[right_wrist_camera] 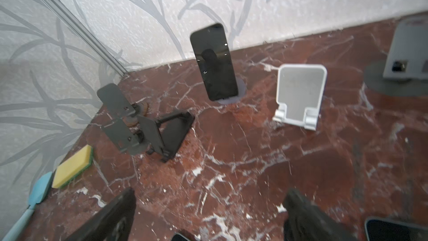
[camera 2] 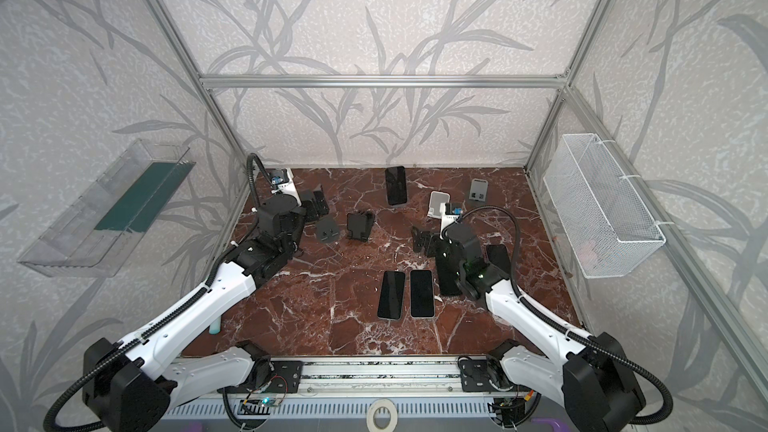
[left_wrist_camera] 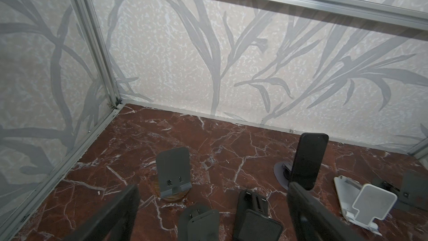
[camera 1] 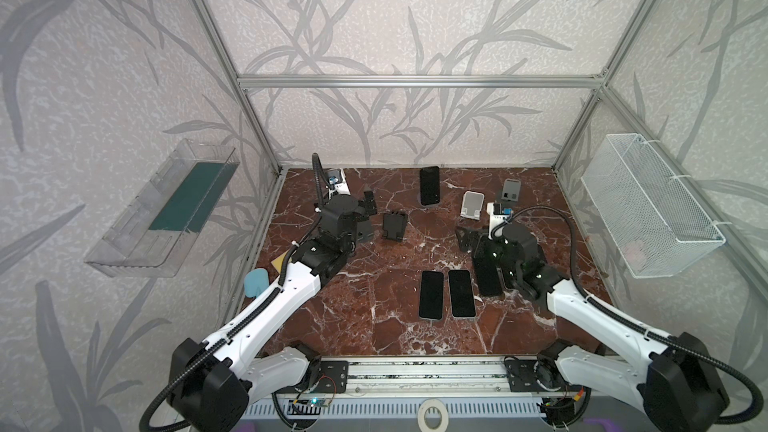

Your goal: Remove the phone from the phone stand

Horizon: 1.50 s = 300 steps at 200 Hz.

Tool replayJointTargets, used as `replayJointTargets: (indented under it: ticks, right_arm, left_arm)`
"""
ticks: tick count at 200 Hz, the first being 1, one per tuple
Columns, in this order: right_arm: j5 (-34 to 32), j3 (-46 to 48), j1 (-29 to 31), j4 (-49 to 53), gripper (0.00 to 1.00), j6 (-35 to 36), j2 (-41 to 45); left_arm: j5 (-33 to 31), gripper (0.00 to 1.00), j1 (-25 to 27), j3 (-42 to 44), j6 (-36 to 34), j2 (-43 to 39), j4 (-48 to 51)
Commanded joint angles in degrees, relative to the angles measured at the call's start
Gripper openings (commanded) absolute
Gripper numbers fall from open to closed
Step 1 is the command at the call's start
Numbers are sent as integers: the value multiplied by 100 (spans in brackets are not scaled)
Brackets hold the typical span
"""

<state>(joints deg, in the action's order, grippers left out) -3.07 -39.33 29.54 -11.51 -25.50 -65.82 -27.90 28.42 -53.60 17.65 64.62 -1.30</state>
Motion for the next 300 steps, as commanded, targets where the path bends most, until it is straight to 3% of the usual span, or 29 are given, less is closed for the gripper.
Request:
replayJointTargets:
  ticks: [1,75,130,202,235,300]
  right_arm:
    - [-44,-786,56,631,99,297,-697]
    - [-621,-3696,60,987,99,840,-3456]
    - [-786,-5754,10,1850,99,983,-5004]
    - [-795,-7440,-63,2540,99,1135,-6214]
    - [-1187,-7571,-68,2579,99,1130,-6343]
    - [-1346,-8094,-66,2898,99,1087,-6678]
  left_arm:
    - [341,97,-18,-45,184,-224,243]
    - [566,97,-30,-231,336,-91,653]
    - [482,97,-32,-168,282,-265,564]
    - [550,97,-35,-159,303,-247,550]
    - [612,97,-37,-168,342,-198,562]
    - [692,97,-54,-153,417,-151,553]
